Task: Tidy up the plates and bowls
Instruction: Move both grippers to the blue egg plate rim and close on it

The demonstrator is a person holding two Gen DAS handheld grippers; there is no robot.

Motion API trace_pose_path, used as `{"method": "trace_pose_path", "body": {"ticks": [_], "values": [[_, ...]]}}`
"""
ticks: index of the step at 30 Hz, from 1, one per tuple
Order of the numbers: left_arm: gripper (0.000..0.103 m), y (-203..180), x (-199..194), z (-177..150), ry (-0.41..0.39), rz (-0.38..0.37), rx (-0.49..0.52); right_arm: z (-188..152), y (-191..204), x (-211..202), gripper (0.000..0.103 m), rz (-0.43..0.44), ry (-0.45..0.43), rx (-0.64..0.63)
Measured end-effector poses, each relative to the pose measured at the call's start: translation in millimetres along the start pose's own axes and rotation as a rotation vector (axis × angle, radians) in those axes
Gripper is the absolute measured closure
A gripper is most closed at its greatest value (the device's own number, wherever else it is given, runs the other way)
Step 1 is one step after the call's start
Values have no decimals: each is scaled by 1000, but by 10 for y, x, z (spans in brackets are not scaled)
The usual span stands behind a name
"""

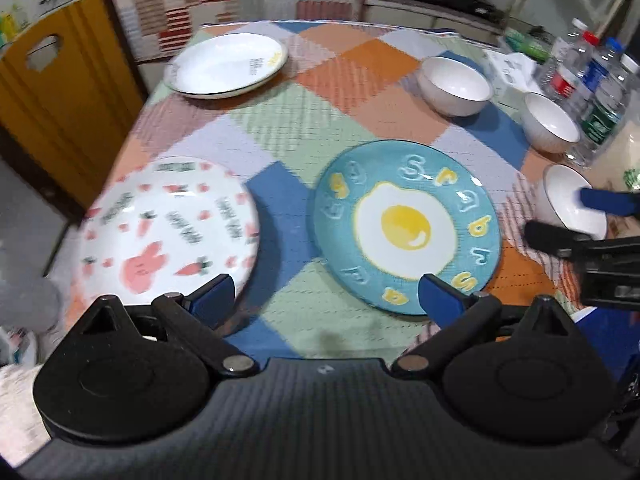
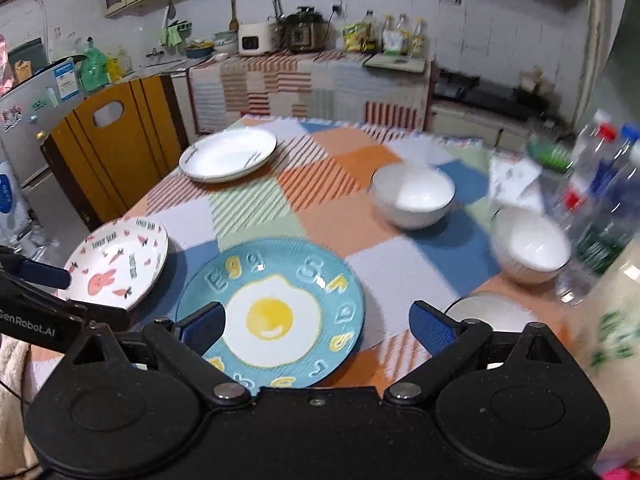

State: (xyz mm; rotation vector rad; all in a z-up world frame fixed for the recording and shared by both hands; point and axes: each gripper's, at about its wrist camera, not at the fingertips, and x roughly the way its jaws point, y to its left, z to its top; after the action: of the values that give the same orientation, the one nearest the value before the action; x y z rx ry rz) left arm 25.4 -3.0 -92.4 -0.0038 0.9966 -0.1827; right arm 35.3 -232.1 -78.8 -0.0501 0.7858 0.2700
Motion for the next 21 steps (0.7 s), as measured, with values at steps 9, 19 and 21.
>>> {"method": "trace_pose_path", "body": {"ticks": [9,19,21], "values": [[12,-105,620,-65,51,-22,-28,-483,-173,562,22,105,18,116],[36,-53,960,-54,79,12,-27,-571,-373,815,51,132,24,214],[40,3,1012,-41,87,-23,-57,-570,-415,855,60,127,21,233]]}}
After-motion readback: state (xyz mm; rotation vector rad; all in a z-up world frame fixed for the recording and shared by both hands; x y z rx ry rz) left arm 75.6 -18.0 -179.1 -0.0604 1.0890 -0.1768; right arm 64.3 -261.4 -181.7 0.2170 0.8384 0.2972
